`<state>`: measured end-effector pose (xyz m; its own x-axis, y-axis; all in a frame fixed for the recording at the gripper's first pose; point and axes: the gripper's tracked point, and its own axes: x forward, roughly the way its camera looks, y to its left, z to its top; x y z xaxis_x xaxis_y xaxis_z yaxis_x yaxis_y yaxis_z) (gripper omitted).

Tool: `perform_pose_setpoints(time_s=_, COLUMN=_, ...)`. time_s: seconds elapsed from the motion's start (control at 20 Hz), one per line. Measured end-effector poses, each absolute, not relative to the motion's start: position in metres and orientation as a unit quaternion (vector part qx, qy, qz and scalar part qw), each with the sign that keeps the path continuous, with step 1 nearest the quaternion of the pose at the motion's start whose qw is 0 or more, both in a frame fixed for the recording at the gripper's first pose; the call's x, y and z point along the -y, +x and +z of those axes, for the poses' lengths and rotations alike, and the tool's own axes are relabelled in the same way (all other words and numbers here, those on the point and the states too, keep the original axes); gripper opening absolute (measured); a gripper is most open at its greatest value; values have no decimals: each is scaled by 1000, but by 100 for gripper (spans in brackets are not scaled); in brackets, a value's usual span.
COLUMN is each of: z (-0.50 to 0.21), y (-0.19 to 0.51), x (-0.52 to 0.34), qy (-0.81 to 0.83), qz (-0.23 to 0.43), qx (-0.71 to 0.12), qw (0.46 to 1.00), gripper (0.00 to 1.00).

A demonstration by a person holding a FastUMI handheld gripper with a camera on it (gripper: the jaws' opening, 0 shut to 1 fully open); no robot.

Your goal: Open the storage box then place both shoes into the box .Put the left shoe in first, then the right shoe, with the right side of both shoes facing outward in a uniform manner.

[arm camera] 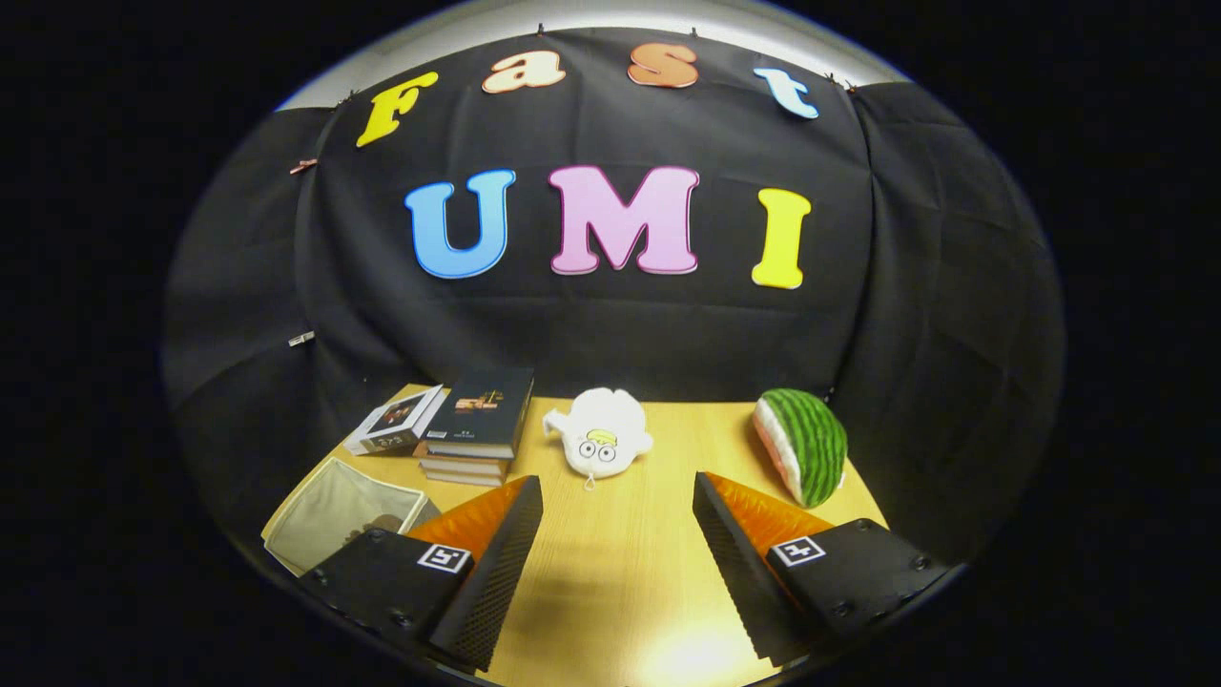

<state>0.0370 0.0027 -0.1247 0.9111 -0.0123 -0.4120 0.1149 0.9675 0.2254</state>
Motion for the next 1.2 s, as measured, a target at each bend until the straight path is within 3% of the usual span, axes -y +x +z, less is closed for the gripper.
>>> perform_pose_setpoints(time_s=0.6, z=-41, y=13, x=66, qy=92, qz=-73, qx=-97, qw=988, gripper=97)
perform_pose_setpoints(time_s=1.2, z=-27, y=-15, x=88, qy=114, qz=-83, qx=-73, qw=987, gripper=97)
